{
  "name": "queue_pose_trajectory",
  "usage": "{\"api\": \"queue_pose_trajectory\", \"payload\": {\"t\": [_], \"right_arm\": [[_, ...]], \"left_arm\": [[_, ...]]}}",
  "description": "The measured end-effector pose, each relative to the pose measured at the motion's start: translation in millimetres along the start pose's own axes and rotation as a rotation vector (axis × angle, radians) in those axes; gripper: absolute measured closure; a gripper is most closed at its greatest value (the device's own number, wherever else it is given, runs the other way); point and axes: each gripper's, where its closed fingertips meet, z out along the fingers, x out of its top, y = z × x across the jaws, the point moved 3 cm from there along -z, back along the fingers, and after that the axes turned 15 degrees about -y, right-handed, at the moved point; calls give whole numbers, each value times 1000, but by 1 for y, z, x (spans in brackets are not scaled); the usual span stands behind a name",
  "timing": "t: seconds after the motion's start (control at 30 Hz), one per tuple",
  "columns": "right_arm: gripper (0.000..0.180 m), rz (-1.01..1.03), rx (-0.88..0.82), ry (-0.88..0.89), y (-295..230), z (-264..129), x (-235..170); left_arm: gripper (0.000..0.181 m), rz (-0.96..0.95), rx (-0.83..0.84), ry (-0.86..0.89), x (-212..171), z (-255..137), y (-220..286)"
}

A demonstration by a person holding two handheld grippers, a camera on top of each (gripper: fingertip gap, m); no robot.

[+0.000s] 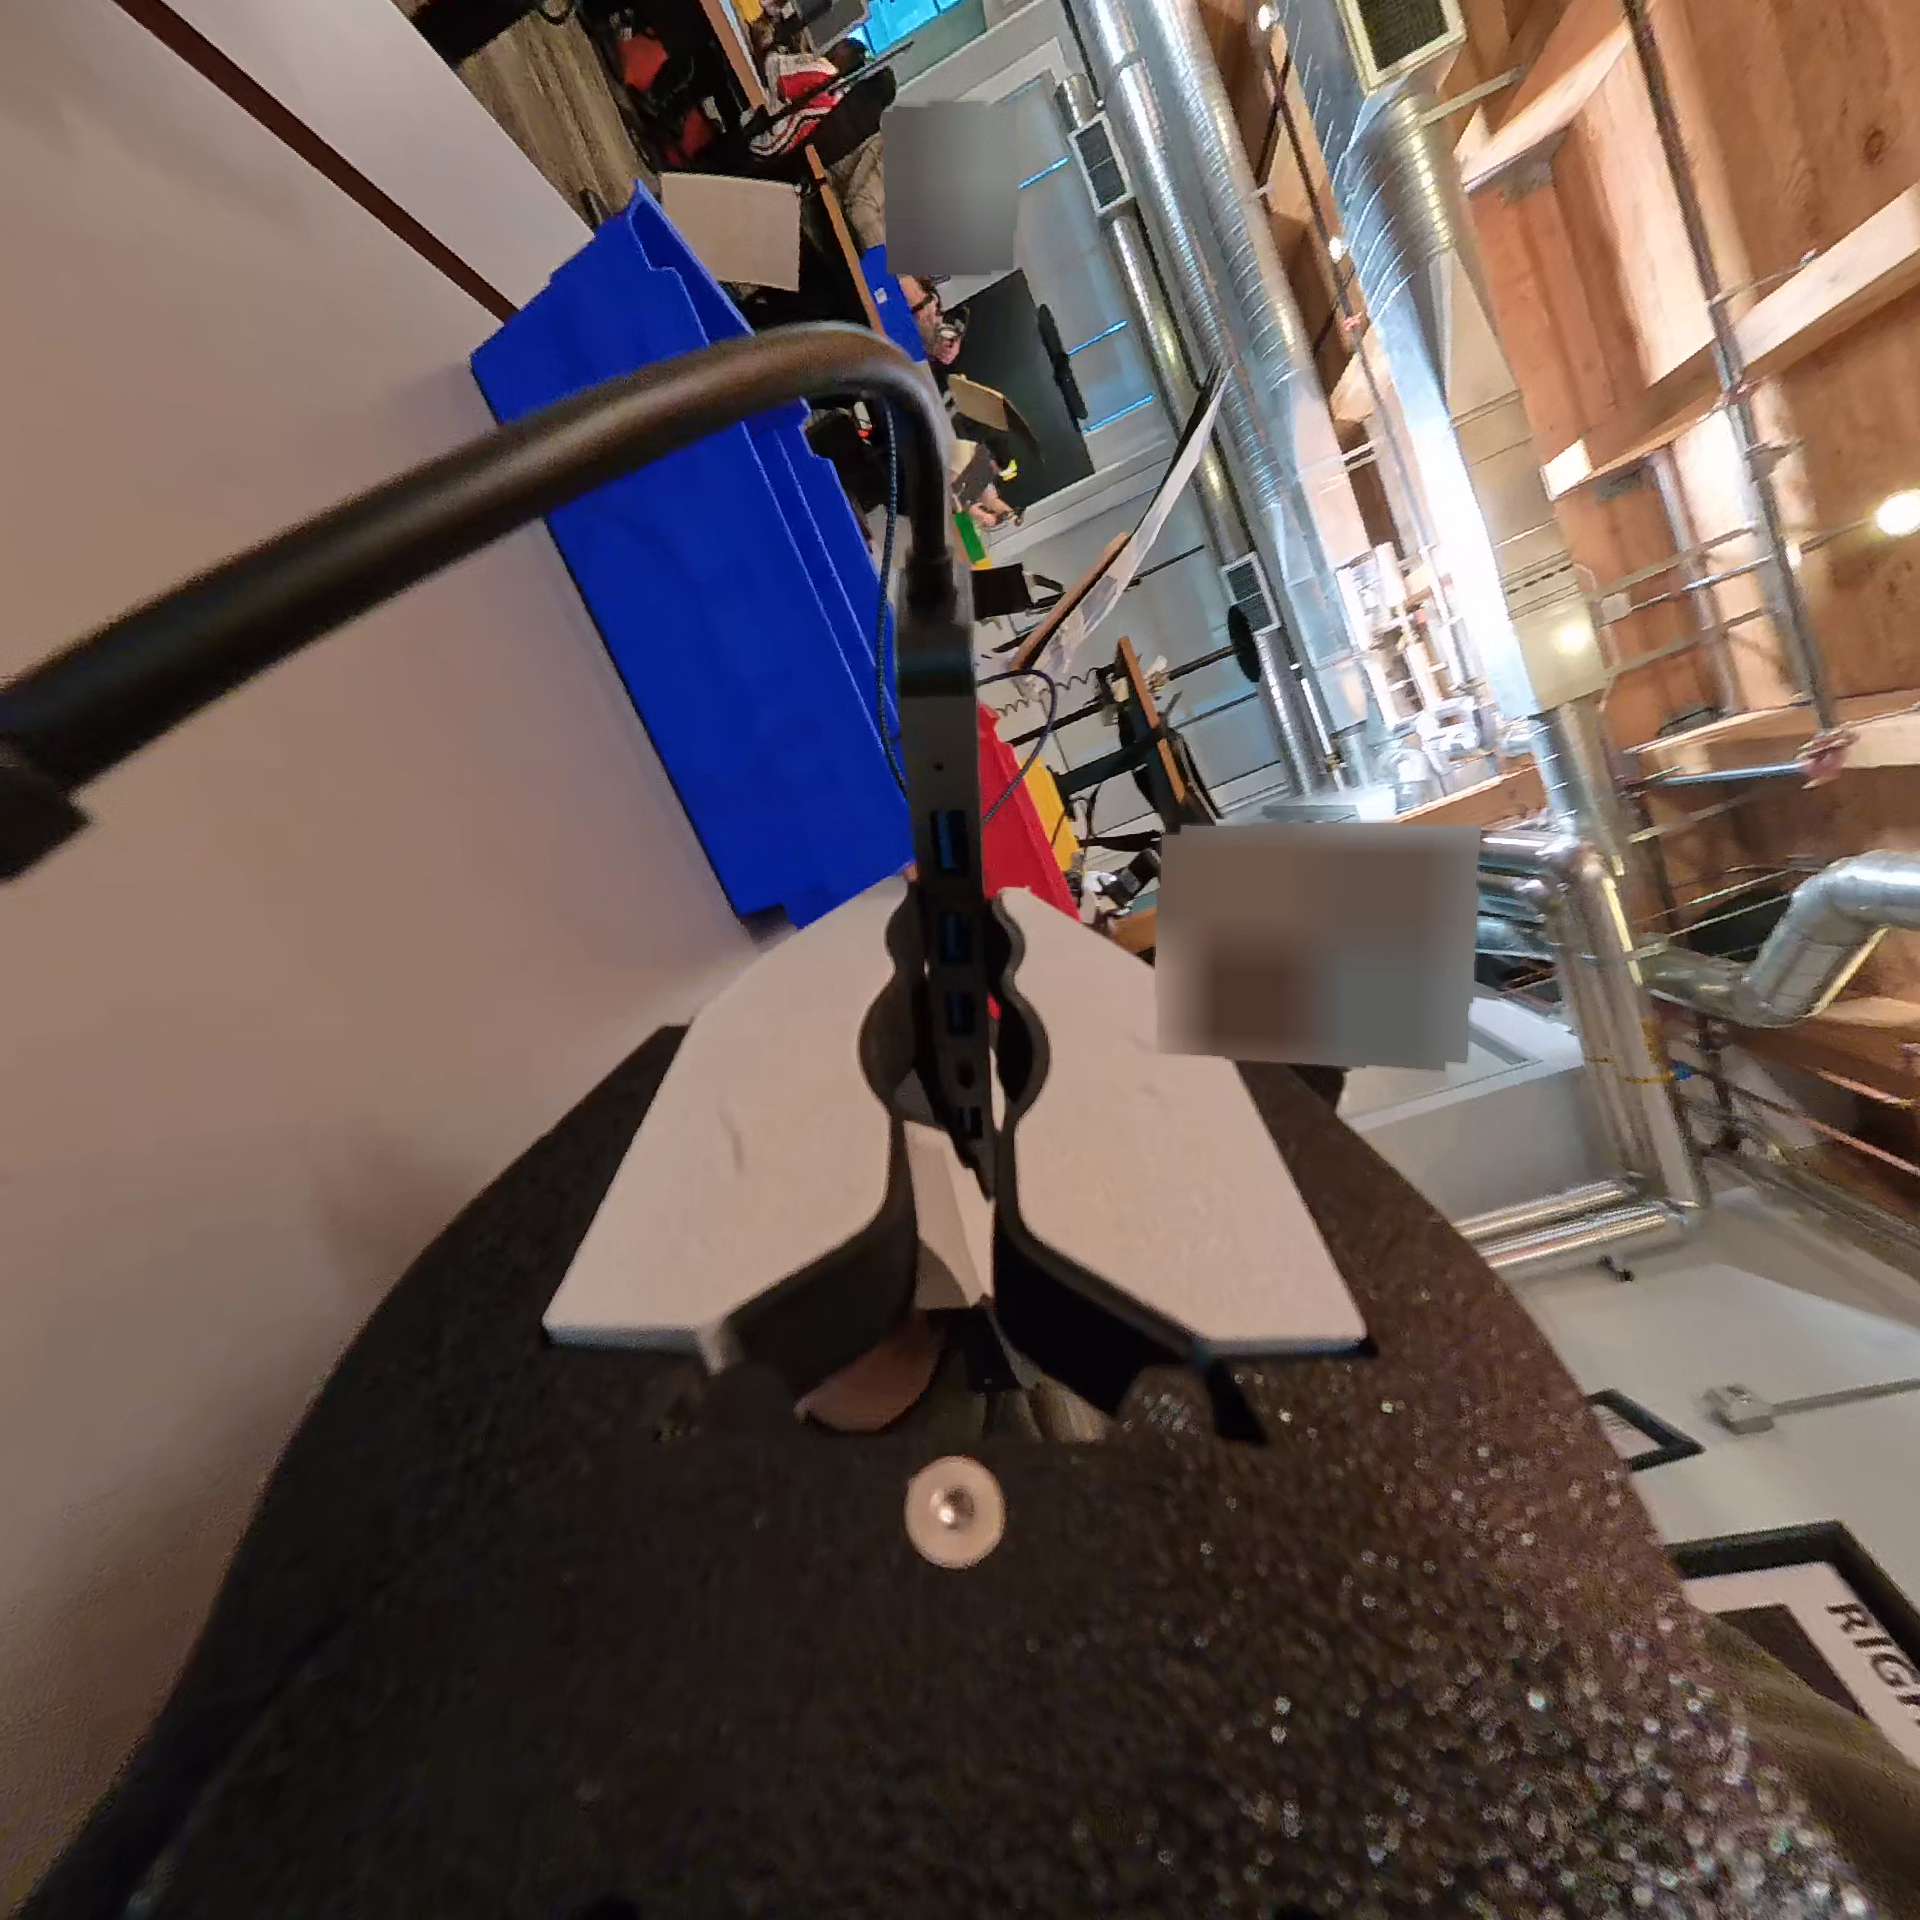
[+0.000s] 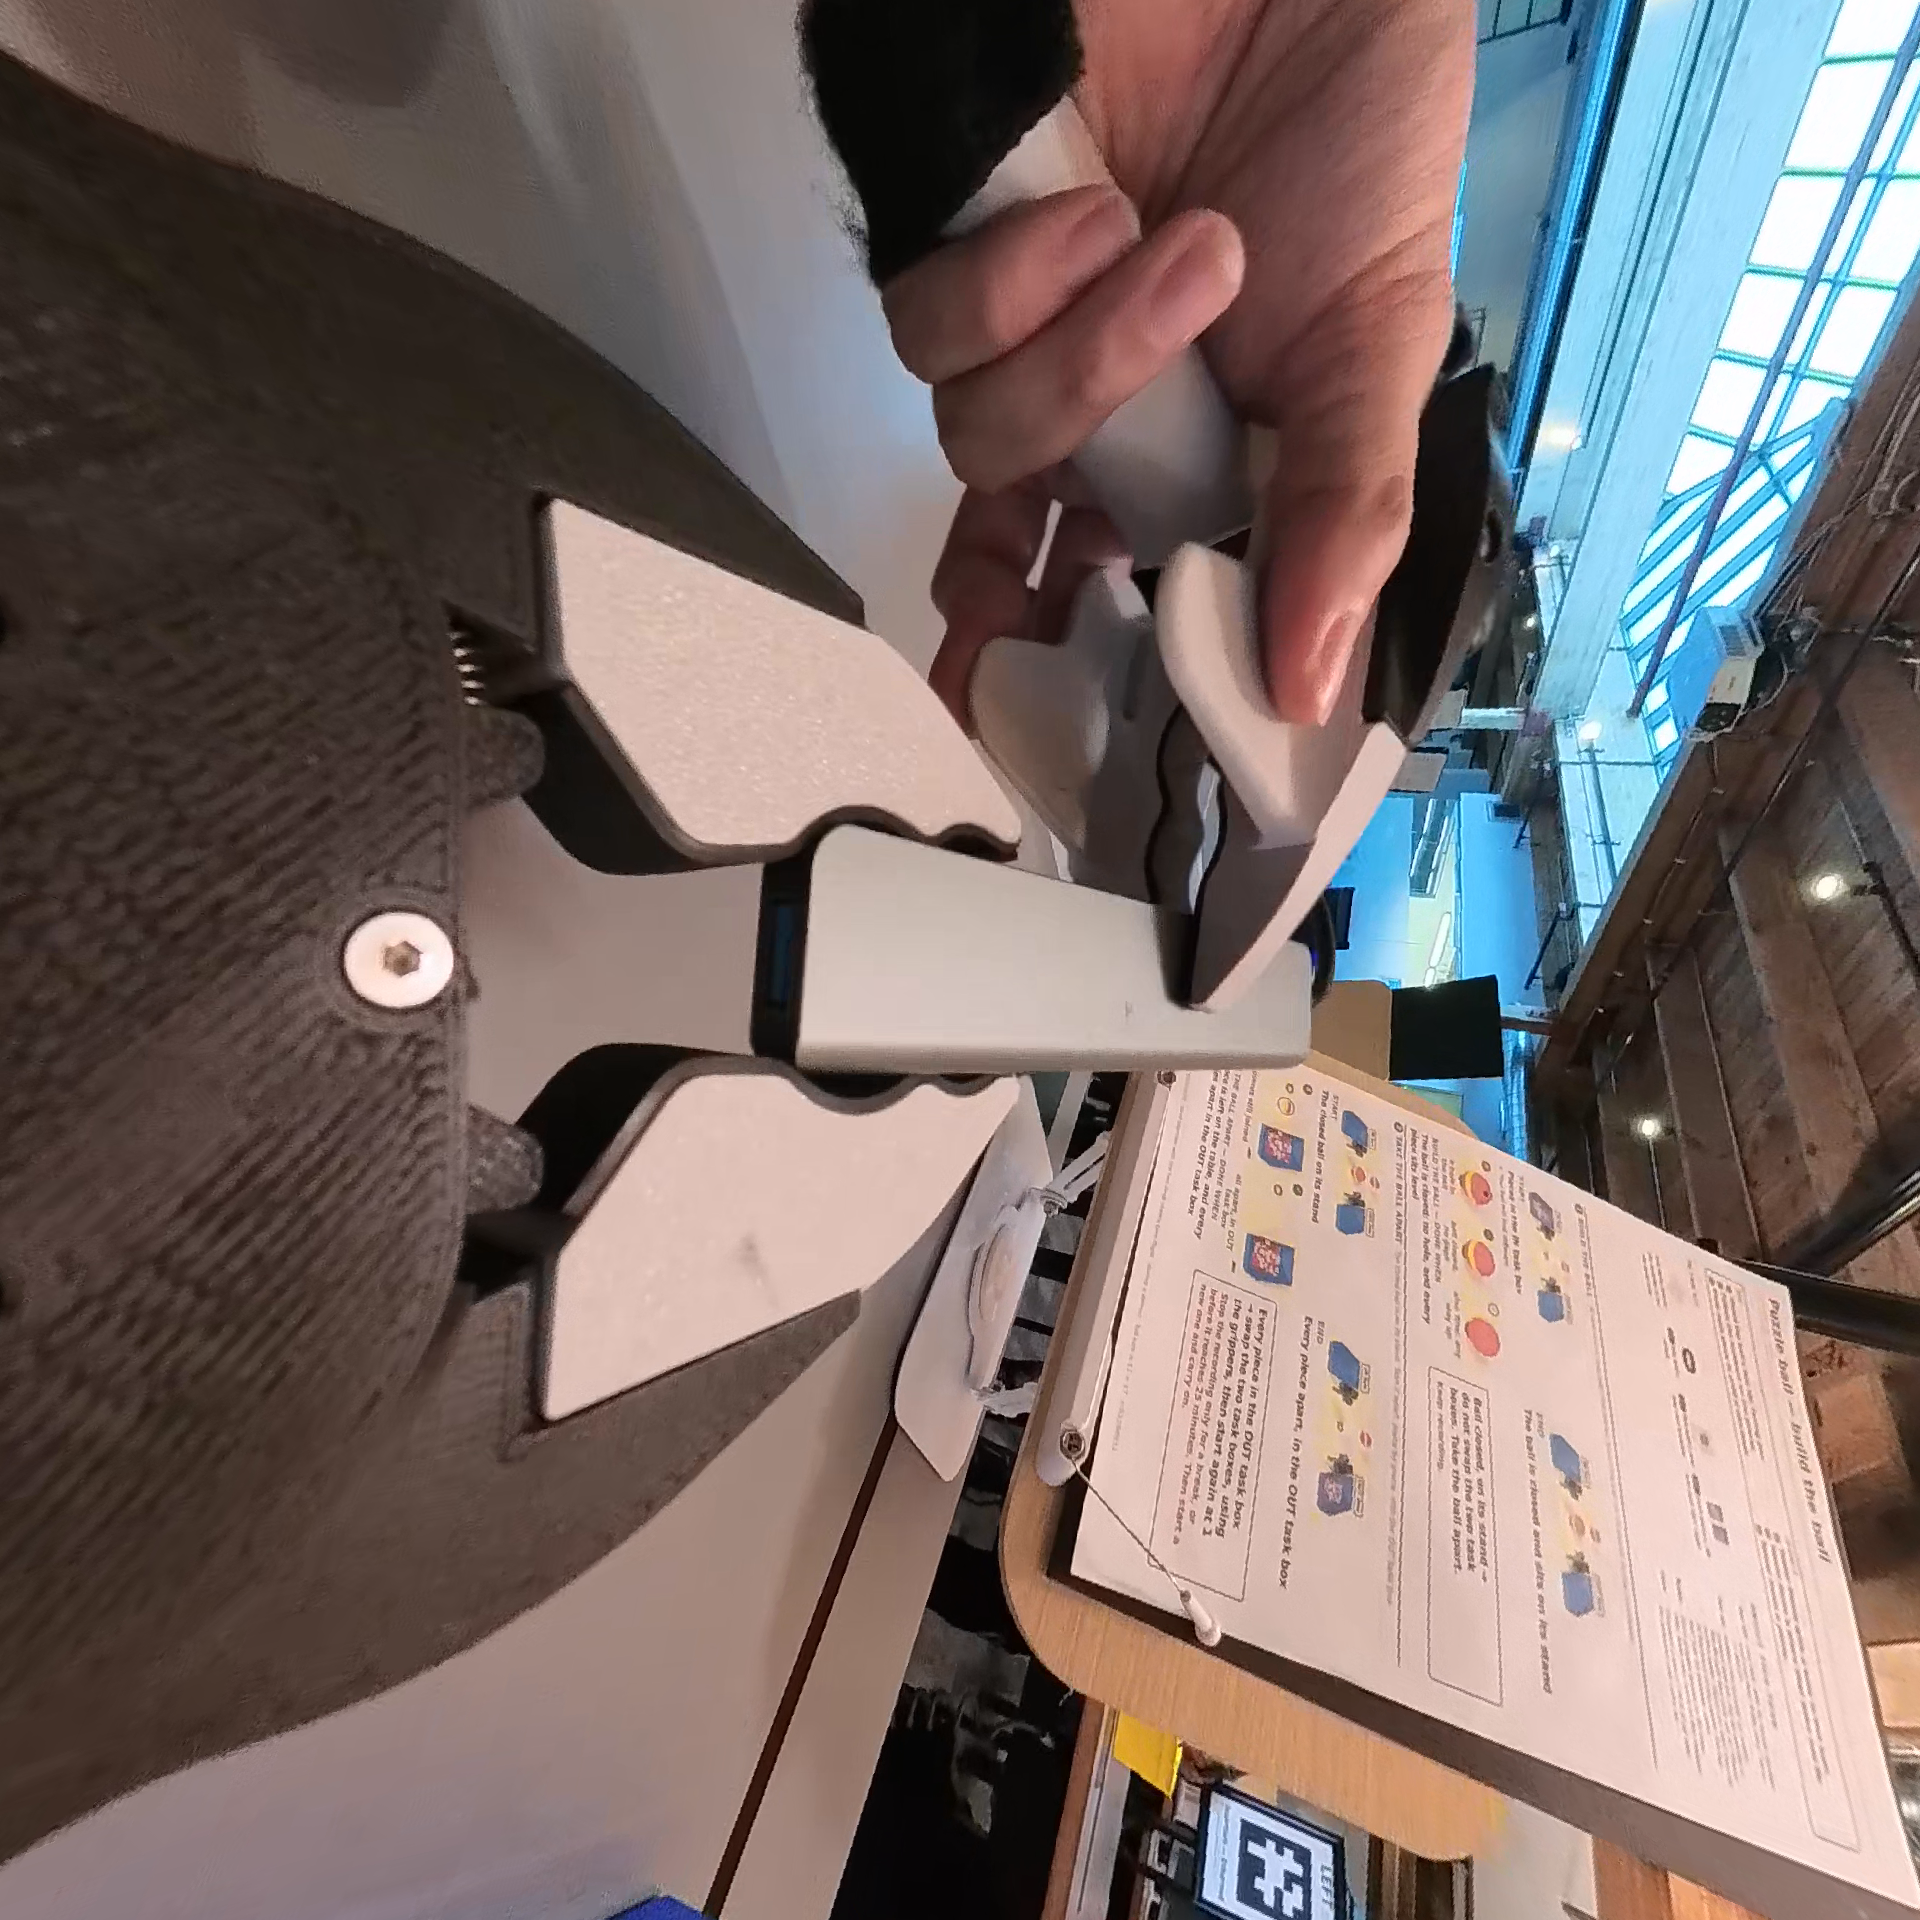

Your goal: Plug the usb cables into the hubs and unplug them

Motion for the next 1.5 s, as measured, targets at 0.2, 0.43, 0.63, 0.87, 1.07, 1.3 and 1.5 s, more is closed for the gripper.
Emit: {"api": "queue_pose_trajectory", "payload": {"t": [0.2,0.43,0.63,0.87,1.07,1.3,1.5], "right_arm": [[144,8,-21,9,3,-1,1],[145,21,-12,-41,3,2,-3],[145,144,48,9,8,-3,0],[145,147,52,19,9,-4,0],[145,181,35,33,15,-6,0],[145,203,-34,32,27,-13,-2],[145,182,-94,18,33,-14,-4]], "left_arm": [[172,-13,2,8,0,1,0],[171,0,30,11,2,0,-6],[150,61,22,-3,3,-1,-6],[149,52,44,-24,0,-2,-19],[146,62,33,4,0,-8,-18],[148,310,208,36,-2,-47,0],[156,643,789,51,38,-155,0]]}}
